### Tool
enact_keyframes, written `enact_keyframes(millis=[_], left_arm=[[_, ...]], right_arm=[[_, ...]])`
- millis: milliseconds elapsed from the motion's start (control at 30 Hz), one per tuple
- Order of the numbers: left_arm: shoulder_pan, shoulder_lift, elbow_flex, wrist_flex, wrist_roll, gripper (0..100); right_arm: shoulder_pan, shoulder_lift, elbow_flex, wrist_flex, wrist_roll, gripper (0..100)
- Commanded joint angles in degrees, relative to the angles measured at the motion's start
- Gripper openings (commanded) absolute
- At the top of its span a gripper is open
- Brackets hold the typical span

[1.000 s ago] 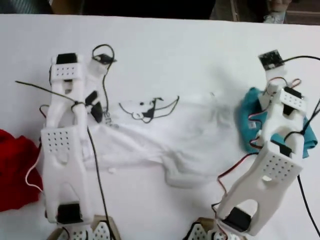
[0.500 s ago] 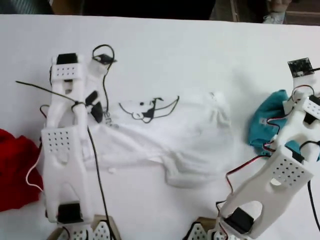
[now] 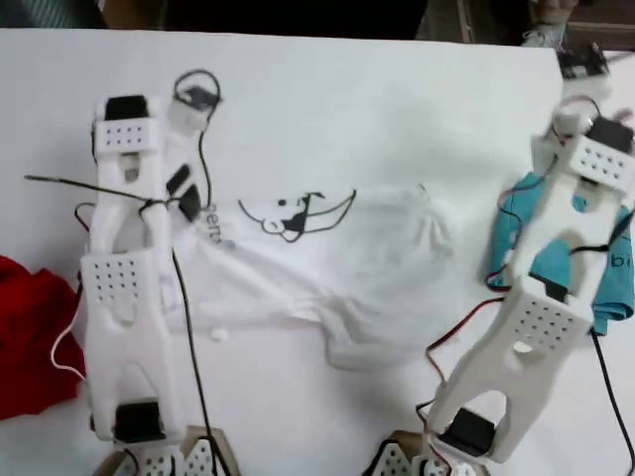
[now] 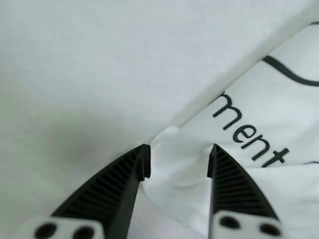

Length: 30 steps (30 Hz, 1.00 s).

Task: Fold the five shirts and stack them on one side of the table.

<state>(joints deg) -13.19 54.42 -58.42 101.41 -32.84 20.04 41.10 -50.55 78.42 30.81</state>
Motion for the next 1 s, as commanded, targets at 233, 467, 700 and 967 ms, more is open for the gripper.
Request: enact_keyframes(millis=[233, 467, 700, 967], left_arm=[[7.6, -24.3, 23.2, 0.5, 4.1, 21], [8.3, -38.9, 45.1, -6.4, 4.7, 21], [8.2, -52.7, 72.9, -17.8, 4.4, 21], [3.9, -56.9, 92.5, -32.3, 4.2, 21]], right_arm=[[-9.7, -2.0, -10.2, 19.6, 1.6, 22.2], [-10.3, -13.2, 5.4, 19.7, 1.8, 22.2], [-12.3, -31.1, 29.6, 19.2, 2.1, 22.2], [-11.9, -43.9, 49.1, 18.3, 7.7, 22.2]])
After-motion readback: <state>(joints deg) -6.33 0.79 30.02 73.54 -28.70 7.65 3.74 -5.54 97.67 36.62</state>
